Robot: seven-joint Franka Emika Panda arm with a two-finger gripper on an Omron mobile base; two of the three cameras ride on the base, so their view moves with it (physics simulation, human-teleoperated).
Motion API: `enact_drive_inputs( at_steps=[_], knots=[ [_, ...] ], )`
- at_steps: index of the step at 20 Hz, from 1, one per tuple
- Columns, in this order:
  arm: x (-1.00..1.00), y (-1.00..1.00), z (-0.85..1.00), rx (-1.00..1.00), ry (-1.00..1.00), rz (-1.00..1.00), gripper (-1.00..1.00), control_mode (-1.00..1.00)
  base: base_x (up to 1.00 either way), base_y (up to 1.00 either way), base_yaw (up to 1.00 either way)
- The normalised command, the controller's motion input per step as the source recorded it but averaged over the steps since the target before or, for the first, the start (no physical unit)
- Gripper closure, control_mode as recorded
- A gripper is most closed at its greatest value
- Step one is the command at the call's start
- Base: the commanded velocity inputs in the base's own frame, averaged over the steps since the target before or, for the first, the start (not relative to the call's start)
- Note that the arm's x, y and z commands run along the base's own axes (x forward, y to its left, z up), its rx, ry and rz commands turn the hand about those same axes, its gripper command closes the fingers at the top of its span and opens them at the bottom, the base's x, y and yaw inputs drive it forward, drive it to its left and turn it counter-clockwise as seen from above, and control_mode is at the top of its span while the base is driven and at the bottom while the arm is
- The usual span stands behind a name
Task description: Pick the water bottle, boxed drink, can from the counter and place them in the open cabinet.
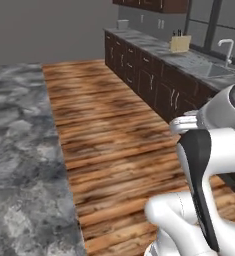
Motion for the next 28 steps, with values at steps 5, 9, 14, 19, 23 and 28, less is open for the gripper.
enact_drive_inputs(
  at_steps=[5,9,14,19,23,28],
  knots=[
    [0.0,0.0,0.0,0.0,0.0,0.0,1.0,1.0,1.0,-0.74,0.13],
    [0.0,0.0,0.0,0.0,0.0,0.0,1.0,1.0,1.0,-0.68,0.15],
    [0.0,0.0,0.0,0.0,0.0,0.0,1.0,1.0,1.0,-0.46,-0.13],
    [0.0,0.0,0.0,0.0,0.0,0.0,1.0,1.0,1.0,-0.26,-0.26],
    [0.0,0.0,0.0,0.0,0.0,0.0,1.0,1.0,0.88,0.0,-0.55],
    [0.0,0.0,0.0,0.0,0.0,0.0,1.0,1.0,0.05,0.02,-0.96]
  ],
)
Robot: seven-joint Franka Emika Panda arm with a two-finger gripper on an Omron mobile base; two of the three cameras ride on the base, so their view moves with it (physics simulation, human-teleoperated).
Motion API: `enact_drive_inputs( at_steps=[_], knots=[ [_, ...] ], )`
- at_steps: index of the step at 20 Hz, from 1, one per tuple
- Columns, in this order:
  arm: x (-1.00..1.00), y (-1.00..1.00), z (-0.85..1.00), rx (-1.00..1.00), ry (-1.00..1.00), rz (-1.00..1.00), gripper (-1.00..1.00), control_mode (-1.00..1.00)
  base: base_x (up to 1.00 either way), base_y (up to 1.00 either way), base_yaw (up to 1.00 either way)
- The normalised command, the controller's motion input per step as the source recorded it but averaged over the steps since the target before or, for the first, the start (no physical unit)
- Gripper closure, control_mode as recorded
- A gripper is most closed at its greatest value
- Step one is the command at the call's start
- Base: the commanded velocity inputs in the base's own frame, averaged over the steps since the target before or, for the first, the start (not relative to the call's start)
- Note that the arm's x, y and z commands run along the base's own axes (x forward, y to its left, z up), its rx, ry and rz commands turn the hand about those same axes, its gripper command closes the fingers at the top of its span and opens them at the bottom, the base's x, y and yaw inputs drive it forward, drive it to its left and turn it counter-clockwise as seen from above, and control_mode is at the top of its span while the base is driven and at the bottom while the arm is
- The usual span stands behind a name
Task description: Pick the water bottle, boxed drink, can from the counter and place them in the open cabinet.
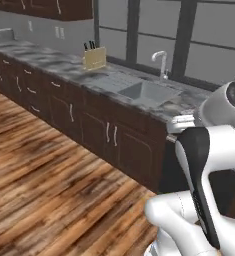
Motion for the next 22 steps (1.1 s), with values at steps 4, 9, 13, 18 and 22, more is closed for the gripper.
enact_drive_inputs(
  at_steps=[4,9,13,18,22],
  knots=[
    [0.0,0.0,0.0,0.0,0.0,0.0,1.0,1.0,0.0,0.03,-1.0],
    [0.0,0.0,0.0,0.0,0.0,0.0,1.0,1.0,0.04,0.15,-0.96],
    [0.0,0.0,0.0,0.0,0.0,0.0,1.0,1.0,0.56,0.57,-0.68],
    [0.0,0.0,0.0,0.0,0.0,0.0,1.0,1.0,0.84,-0.01,-0.26],
    [0.0,0.0,0.0,0.0,0.0,0.0,1.0,1.0,0.14,-0.46,-0.45]
  ],
)
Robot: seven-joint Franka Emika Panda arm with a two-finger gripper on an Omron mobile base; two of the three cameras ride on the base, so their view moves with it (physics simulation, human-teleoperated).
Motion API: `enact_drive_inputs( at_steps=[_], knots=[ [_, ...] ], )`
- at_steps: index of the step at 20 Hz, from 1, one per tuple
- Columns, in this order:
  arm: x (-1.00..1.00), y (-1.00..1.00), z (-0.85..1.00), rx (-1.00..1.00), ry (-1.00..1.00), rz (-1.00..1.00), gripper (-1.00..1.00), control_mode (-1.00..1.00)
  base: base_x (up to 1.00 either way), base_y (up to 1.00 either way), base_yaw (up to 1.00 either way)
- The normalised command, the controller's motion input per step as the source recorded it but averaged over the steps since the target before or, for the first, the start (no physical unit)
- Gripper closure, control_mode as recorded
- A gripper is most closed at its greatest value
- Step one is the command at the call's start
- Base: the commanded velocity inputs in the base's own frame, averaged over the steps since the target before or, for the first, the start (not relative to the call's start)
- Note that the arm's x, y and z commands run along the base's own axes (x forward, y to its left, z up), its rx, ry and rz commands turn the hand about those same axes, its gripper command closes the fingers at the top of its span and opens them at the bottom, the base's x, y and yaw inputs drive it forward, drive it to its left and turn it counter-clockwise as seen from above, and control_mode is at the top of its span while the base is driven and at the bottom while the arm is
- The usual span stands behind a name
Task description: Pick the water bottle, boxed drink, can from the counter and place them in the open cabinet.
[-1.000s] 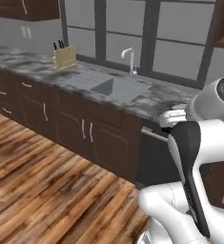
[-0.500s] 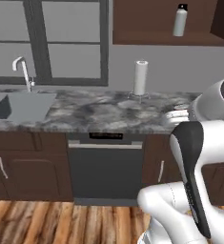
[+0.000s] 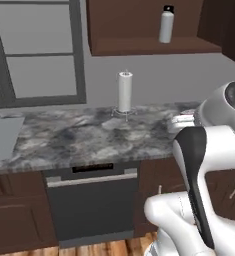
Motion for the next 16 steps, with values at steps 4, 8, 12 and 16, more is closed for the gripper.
enact_drive_inputs(
  at_steps=[4,8,12,16],
  knots=[
    [0.0,0.0,0.0,0.0,0.0,0.0,1.0,1.0,0.18,0.03,-0.54],
    [0.0,0.0,0.0,0.0,0.0,0.0,1.0,1.0,0.73,0.32,-0.3],
    [0.0,0.0,0.0,0.0,0.0,0.0,1.0,1.0,0.86,0.13,-0.22],
    [0.0,0.0,0.0,0.0,0.0,0.0,1.0,1.0,0.78,0.0,-0.13]
  ],
)
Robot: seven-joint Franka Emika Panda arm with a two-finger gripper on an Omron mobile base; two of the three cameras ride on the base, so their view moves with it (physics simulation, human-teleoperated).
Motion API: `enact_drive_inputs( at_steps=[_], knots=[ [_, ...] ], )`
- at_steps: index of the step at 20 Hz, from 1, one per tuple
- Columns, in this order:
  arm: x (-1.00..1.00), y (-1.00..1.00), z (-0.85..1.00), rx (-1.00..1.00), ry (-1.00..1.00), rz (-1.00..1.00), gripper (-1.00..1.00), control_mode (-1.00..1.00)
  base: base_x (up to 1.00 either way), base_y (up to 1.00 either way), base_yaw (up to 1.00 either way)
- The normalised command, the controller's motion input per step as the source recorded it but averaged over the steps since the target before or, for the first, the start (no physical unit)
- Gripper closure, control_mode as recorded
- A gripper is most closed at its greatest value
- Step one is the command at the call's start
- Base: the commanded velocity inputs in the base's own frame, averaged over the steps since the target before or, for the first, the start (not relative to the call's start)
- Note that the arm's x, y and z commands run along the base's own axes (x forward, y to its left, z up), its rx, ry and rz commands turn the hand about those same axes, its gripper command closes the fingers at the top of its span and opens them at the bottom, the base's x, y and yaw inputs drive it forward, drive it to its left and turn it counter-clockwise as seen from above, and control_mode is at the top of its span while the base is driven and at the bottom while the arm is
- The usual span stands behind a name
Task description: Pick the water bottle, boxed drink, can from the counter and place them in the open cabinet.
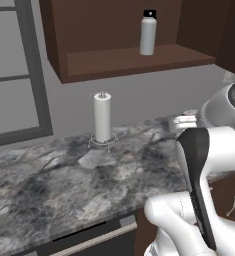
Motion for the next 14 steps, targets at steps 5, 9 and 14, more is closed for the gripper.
enact_drive_inputs(
  at_steps=[5,9,14],
  knots=[
    [0.0,0.0,0.0,0.0,0.0,0.0,1.0,1.0,0.22,0.0,-0.01],
    [0.0,0.0,0.0,0.0,0.0,0.0,1.0,1.0,0.0,0.0,0.0],
    [0.0,0.0,0.0,0.0,0.0,0.0,1.0,1.0,0.0,0.0,0.0]
  ],
)
